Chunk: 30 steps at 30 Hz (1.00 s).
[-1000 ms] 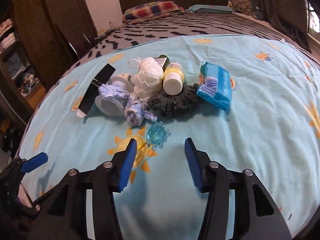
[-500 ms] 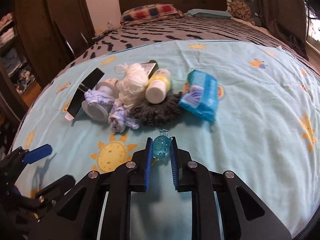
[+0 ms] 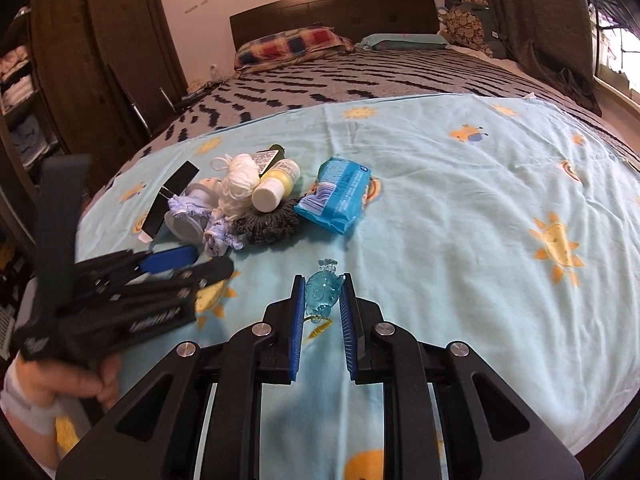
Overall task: Collect trash
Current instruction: 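Grasp the blue-white rag with the left tool, then carry the teether and rag down past the bed edge to the bin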
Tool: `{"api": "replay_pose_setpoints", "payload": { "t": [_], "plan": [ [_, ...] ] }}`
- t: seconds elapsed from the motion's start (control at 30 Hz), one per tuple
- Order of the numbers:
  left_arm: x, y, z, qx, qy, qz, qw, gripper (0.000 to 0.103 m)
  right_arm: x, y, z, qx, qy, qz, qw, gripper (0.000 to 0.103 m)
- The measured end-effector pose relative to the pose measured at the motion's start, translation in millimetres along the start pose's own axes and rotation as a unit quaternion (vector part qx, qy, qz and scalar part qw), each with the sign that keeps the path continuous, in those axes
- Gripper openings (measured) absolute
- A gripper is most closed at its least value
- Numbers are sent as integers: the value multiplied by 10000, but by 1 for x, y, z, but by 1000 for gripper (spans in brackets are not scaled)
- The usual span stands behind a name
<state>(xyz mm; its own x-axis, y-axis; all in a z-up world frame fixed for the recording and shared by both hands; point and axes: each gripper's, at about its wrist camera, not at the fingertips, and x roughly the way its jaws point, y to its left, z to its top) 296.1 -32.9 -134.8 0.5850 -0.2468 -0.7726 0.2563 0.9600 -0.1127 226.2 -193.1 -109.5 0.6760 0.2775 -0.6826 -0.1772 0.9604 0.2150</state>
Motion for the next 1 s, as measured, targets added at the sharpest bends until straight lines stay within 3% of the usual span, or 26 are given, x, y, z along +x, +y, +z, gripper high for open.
{"api": "replay_pose_setpoints", "payload": {
  "t": [0.07,0.2,0.3,0.5,1.0],
  "plan": [
    [4,3,6,-48,16,18,10000,47,-5,-5,-3,21,0,41,10000,18],
    [7,3,13,-5,31,29,10000,29,-9,-13,-11,48,18,16,10000,18],
    [4,0,10,81,3,52,10000,25,-13,-16,-18,72,26,52,10000,18],
    [-18,-7,-11,231,-57,0,9997,24,-26,-9,-32,-62,-19,91,9999,18],
    [-116,-29,-111,340,-347,-242,9985,24,-65,22,-78,-300,-4,386,9988,18]
  ]
}}
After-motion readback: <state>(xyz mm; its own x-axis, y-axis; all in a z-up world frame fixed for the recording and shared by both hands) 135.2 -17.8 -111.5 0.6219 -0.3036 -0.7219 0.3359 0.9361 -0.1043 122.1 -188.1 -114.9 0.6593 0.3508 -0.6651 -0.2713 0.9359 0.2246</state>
